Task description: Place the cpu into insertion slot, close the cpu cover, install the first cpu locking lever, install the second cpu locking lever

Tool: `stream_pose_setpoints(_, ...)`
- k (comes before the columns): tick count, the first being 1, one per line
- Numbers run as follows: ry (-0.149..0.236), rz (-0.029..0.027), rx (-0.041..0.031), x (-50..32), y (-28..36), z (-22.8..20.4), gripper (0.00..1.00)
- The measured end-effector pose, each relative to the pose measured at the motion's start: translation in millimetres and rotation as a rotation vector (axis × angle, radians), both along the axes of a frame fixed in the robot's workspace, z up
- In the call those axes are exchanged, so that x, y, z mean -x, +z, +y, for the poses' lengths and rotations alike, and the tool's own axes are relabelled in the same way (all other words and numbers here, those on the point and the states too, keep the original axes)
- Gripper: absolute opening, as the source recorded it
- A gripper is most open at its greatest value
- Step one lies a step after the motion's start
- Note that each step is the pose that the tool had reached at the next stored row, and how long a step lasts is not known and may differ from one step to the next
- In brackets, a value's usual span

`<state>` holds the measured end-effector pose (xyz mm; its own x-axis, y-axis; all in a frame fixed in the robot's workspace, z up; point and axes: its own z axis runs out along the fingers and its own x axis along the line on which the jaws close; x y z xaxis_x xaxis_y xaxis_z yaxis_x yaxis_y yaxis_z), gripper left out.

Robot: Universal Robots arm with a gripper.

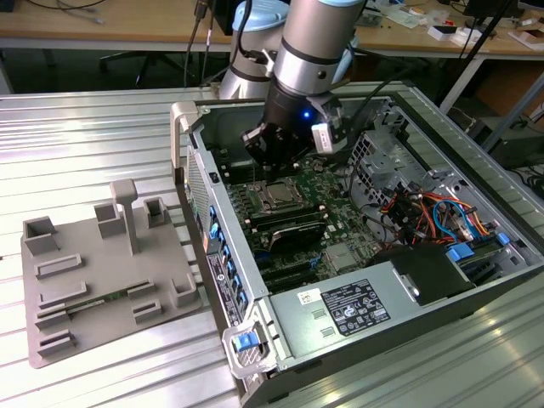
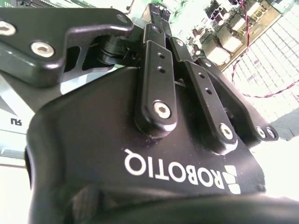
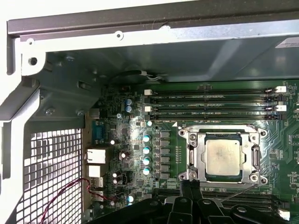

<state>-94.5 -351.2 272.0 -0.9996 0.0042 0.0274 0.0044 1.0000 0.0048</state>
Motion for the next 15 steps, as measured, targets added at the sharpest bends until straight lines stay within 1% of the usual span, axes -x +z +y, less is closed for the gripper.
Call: stream_pose_setpoints(15, 0.000, 0.0000, 0.0000, 7.7, 0.0, 0.0, 0.11)
